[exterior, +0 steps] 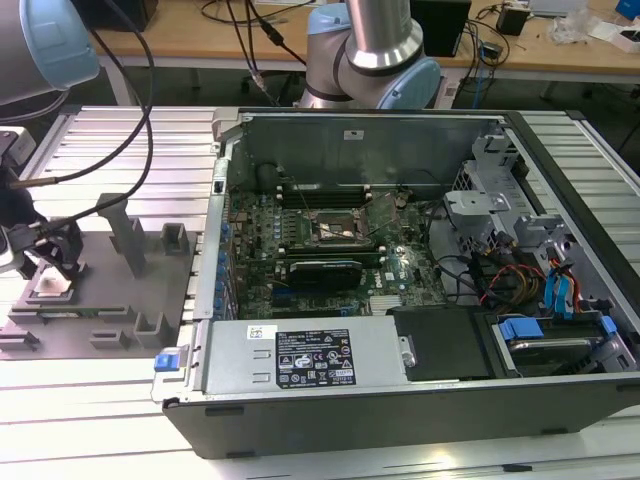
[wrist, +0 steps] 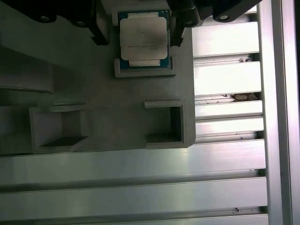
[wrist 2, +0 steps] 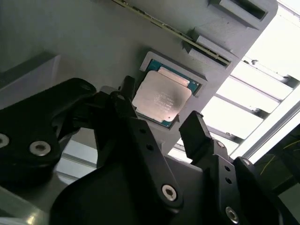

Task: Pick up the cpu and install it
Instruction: 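Pick up the cpu and move it towards the insertion slot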

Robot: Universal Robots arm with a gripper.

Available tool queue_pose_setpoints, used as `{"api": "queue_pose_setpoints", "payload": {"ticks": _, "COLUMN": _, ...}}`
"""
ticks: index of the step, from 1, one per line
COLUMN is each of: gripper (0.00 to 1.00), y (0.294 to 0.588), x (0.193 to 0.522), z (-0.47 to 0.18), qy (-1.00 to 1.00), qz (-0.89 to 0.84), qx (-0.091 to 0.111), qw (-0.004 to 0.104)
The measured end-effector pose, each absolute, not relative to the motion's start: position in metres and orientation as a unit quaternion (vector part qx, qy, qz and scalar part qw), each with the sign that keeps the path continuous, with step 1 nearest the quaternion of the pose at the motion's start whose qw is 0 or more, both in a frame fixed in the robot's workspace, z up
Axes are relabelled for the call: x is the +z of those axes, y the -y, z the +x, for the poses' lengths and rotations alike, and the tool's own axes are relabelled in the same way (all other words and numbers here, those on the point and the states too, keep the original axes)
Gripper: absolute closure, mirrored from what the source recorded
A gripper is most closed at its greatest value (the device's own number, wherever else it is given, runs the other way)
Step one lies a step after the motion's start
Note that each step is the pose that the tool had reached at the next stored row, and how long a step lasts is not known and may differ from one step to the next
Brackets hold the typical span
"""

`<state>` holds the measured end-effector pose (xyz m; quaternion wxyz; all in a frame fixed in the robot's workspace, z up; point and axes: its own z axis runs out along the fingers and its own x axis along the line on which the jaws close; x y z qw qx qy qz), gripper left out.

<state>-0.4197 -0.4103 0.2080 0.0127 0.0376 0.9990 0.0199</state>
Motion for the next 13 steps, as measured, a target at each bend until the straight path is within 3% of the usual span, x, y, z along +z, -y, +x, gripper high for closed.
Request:
{"api": "queue_pose_setpoints", "payload": {"ticks": 3, "gripper": 0.26, "y": 0.410, "x": 0.208, "z": -0.420, "qy": -0.999, "qz": 0.038, "qx": 0.020, "qw": 0.013}}
{"api": "queue_pose_setpoints", "payload": {"ticks": 13, "gripper": 0.26, "y": 0.410, "x": 0.198, "z": -0.420, "qy": -0.999, "qz": 0.038, "qx": 0.020, "qw": 0.013}}
